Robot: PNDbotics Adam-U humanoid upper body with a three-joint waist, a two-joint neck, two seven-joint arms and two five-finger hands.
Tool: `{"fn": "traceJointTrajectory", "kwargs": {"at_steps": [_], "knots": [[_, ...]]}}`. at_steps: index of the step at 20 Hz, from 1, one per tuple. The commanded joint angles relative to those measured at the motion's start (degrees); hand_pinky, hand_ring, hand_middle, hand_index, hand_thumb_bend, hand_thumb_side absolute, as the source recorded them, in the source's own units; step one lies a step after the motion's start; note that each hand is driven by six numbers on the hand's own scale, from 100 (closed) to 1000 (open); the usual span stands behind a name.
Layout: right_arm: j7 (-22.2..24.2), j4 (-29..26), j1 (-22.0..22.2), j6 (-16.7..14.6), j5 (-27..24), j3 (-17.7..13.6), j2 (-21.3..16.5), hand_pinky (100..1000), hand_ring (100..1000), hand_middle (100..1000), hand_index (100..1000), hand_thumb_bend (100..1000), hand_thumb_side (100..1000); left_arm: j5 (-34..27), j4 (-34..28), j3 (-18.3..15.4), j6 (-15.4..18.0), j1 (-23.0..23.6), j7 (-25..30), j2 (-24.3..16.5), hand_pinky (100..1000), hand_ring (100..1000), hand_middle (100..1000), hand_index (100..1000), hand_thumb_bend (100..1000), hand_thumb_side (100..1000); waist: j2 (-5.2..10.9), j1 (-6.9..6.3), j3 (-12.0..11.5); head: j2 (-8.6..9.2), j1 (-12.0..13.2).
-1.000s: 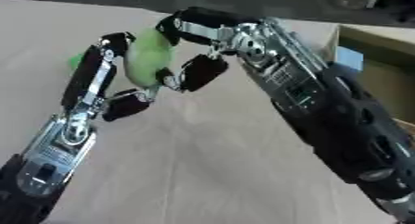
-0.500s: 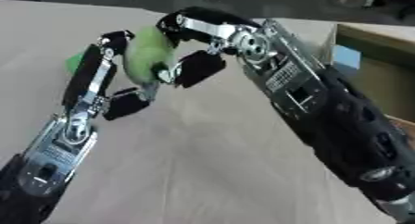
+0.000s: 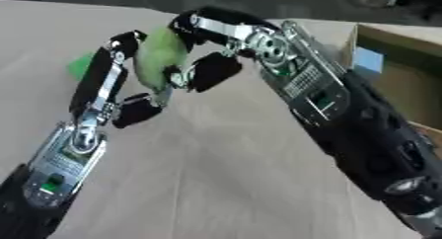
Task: Pick up the objects with one hand, pass them to the other hand, and then place them into the box on the other side of the table.
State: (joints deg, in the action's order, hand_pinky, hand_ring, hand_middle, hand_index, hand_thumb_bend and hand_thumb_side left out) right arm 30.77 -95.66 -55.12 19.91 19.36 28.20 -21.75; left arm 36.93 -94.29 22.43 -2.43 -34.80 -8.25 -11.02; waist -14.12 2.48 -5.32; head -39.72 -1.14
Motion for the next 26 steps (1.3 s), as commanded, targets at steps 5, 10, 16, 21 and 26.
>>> {"fn": "traceJointTrajectory", "kwargs": {"at_steps": [5, 10, 16, 21, 26], "knots": [[-0.69, -2.31, -1.27, -0.04, -1.24, -0.59, -0.56, 879, 764, 469, 598, 100, 231, 1.18, -0.18, 0.30, -0.75, -0.94, -2.17, 0.39, 676, 693, 673, 842, 522, 320, 1.02, -0.23, 0.08, -0.42, -0.24], [-1.00, -2.66, -1.24, 0.36, -1.52, -0.80, -0.83, 877, 763, 467, 596, 100, 225, 0.41, 0.59, 0.10, -2.26, -0.74, -3.93, 0.52, 677, 695, 677, 851, 551, 371, 1.01, -0.20, 0.10, -0.47, -0.45], [-1.35, -2.85, -0.98, 0.75, -1.70, -1.47, -1.40, 877, 763, 468, 598, 100, 221, -1.11, 1.35, -0.46, -5.42, -0.46, -7.17, 0.37, 665, 684, 664, 837, 534, 387, 1.08, -0.25, 0.19, -0.49, -0.54], [-2.03, -3.80, -0.48, 1.49, -2.62, -2.68, -2.51, 879, 765, 469, 600, 100, 218, -2.65, 1.31, -1.06, -6.03, 0.26, -8.32, -0.52, 662, 681, 660, 835, 522, 384, 1.17, -0.33, 0.36, -0.48, -0.71], [-3.36, -5.83, 0.55, 2.74, -4.41, -4.61, -4.22, 883, 769, 471, 604, 100, 215, -3.38, 1.38, -1.79, -6.55, 1.11, -9.07, -1.41, 661, 680, 659, 834, 522, 385, 1.19, -0.34, 0.68, -0.50, -0.89]]}}
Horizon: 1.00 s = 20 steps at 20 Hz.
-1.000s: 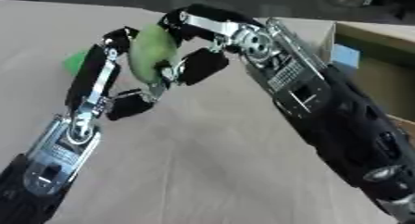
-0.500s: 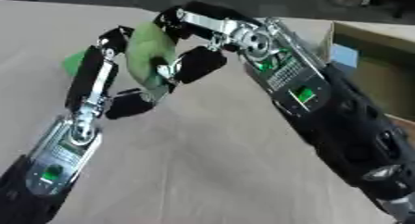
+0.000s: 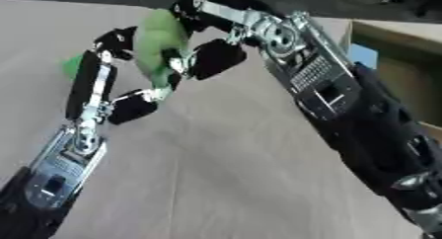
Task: Pick up the objects with one hand, pass them to the other hand, and then place them into the box on the other side of the table.
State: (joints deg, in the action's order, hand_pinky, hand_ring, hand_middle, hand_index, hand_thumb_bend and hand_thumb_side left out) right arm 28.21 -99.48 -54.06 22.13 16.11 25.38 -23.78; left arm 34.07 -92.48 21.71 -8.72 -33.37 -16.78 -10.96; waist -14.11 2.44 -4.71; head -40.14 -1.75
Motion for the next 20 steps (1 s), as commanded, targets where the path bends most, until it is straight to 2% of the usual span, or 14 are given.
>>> {"fn": "traceJointTrajectory", "kwargs": {"at_steps": [1, 6, 11, 15, 20], "knots": [[-1.13, -2.50, -0.25, 0.87, -1.66, -2.29, -2.57, 884, 770, 472, 605, 100, 216, -0.60, -0.45, -1.15, -0.27, -0.16, -0.60, -1.64, 661, 680, 659, 834, 522, 385, 1.17, -0.33, 0.13, -0.08, -0.35], [-3.95, -5.56, 1.46, 3.08, -5.15, -6.33, -5.56, 893, 778, 481, 619, 100, 218, -1.04, -0.66, -1.57, -0.52, 0.99, -0.86, -2.80, 660, 679, 658, 833, 520, 388, 1.09, -0.53, 0.60, -0.05, -1.23], [-9.90, -7.99, 6.95, 5.66, -10.15, -13.73, -12.57, 903, 787, 488, 631, 100, 230, -1.57, -2.05, -2.73, -1.20, 2.59, -1.41, -5.33, 660, 677, 653, 829, 523, 382, 0.87, -0.86, 0.91, 0.48, -4.16], [-15.32, -7.16, 12.13, 6.50, -13.15, -19.20, -18.13, 907, 792, 494, 639, 100, 241, -2.17, -4.22, -3.99, -2.18, 3.51, -1.79, -8.03, 659, 674, 649, 827, 524, 369, 0.72, -1.35, 1.09, 1.08, -6.24], [-20.26, -3.59, 17.40, 6.22, -15.27, -24.20, -22.65, 907, 795, 500, 646, 100, 251, -3.06, -6.45, -5.26, -3.36, 4.19, -1.54, -10.41, 659, 672, 645, 823, 522, 360, 0.59, -1.96, 1.14, 1.40, -8.04]]}}
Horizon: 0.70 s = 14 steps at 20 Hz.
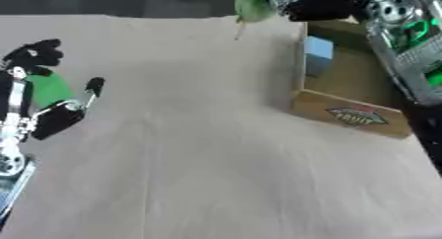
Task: Pick up the objects with one hand, pass them to the other hand, and then place them into the box on the other side of the table.
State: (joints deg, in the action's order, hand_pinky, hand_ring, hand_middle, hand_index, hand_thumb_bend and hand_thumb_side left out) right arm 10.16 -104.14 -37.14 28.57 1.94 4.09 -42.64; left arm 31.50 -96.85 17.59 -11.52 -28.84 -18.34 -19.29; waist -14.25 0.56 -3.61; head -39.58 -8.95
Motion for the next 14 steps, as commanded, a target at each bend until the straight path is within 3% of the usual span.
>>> {"fn": "traceJointTrajectory", "kwargs": {"at_steps": [1, 5, 11, 12, 13, 14], "knots": [[-2.96, 1.90, 1.54, -0.42, -1.21, -3.77, -4.48, 907, 795, 500, 647, 100, 252, -0.78, -2.56, -1.36, -0.73, -0.23, 0.09, -2.53, 658, 672, 644, 822, 518, 357, 0.70, -0.18, 0.07, 0.85, -1.01], [-4.93, 5.48, 4.79, -1.27, -0.50, -5.97, -6.37, 901, 793, 502, 646, 100, 248, -2.24, -4.39, -2.15, -1.62, 0.11, 0.51, -4.09, 657, 668, 640, 819, 501, 359, 0.68, -0.56, 0.12, 0.85, -1.94], [-5.81, 11.98, 7.20, -3.00, 3.16, -6.89, -7.11, 892, 792, 507, 650, 100, 242, -3.43, -5.75, -3.13, -2.70, 0.46, 0.41, -5.27, 655, 665, 636, 813, 503, 358, 0.65, -0.98, -0.09, 1.12, -2.36], [-5.92, 12.91, 7.45, -3.32, 3.76, -7.06, -7.11, 891, 792, 509, 653, 100, 112, -3.49, -5.91, -3.28, -2.81, 0.54, 0.26, -5.41, 655, 666, 636, 813, 503, 358, 0.62, -1.01, -0.14, 1.13, -2.34], [-5.83, 13.79, 7.78, -3.62, 4.41, -7.05, -7.18, 888, 794, 515, 660, 100, 237, -3.46, -6.04, -3.45, -2.92, 0.61, 0.13, -5.53, 655, 665, 636, 813, 504, 358, 0.59, -1.01, -0.19, 1.09, -2.35], [-5.55, 14.65, 8.06, -4.02, 5.13, -6.97, -7.27, 886, 795, 519, 666, 100, 231, -3.57, -6.17, -3.60, -3.02, 0.66, 0.01, -5.65, 655, 666, 637, 813, 504, 357, 0.57, -0.99, -0.23, 1.07, -2.37]]}}
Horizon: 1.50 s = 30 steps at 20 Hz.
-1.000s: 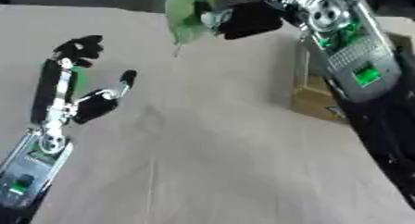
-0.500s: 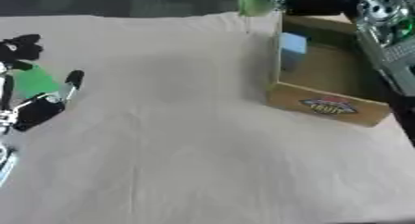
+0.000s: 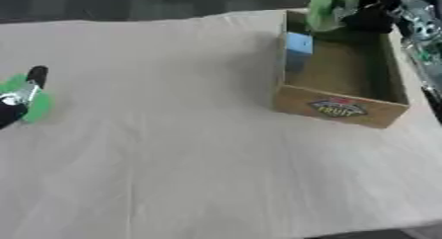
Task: Pick up the objects with one hand, pass them to the other hand, and then place them into the box on the other side of the table.
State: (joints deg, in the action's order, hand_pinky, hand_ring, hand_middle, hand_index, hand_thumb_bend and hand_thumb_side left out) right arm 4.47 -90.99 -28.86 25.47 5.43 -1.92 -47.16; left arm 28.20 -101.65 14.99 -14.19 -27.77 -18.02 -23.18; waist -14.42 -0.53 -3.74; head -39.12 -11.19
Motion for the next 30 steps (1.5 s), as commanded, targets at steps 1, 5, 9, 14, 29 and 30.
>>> {"fn": "traceJointTrajectory", "kwargs": {"at_steps": [1, 5, 9, 14, 29, 30], "knots": [[0.33, 2.26, 0.04, -1.29, 2.48, -0.85, -2.84, 884, 797, 528, 675, 100, 217, -0.36, -1.46, -1.15, -0.44, -0.40, -0.42, -1.87, 655, 666, 637, 814, 505, 357, 0.71, 0.11, -0.17, 0.61, -0.17], [1.42, 4.85, 0.70, -2.69, 6.06, -0.39, -2.77, 886, 842, 623, 762, 137, 266, -0.54, -1.80, -1.52, -0.68, -0.38, -0.68, -2.27, 656, 667, 638, 814, 507, 356, 0.71, 0.11, -0.49, 0.70, -0.49], [4.64, 5.79, 1.00, -5.41, 9.33, -0.35, -2.67, 932, 980, 856, 945, 298, 321, -0.69, -2.00, -1.91, -0.94, -0.40, -0.97, -2.58, 656, 668, 639, 814, 511, 357, 0.73, 0.16, -0.71, 0.62, -0.54], [6.38, 6.04, 1.27, -7.00, 11.98, -1.25, -2.80, 952, 1000, 896, 973, 359, 100, -0.69, -2.01, -2.18, -1.16, -0.35, -1.22, -2.85, 656, 668, 639, 815, 514, 359, 0.74, 0.31, -0.75, 0.40, 0.00], [-4.45, -4.13, 2.70, -3.25, -1.56, -5.86, -1.61, 1000, 1000, 893, 991, 100, 495, -1.89, -1.86, -4.20, -4.36, -3.37, 2.79, -6.72, 670, 686, 648, 822, 490, 350, 1.02, -0.08, -0.66, -0.59, 3.49], [-5.74, -5.60, 2.95, -3.32, -3.99, -6.20, -1.52, 1000, 1000, 895, 997, 100, 531, -2.15, -1.58, -4.46, -5.14, -4.44, 4.72, -7.68, 674, 691, 652, 824, 490, 340, 1.08, -0.17, -0.67, -0.70, 3.92]]}}
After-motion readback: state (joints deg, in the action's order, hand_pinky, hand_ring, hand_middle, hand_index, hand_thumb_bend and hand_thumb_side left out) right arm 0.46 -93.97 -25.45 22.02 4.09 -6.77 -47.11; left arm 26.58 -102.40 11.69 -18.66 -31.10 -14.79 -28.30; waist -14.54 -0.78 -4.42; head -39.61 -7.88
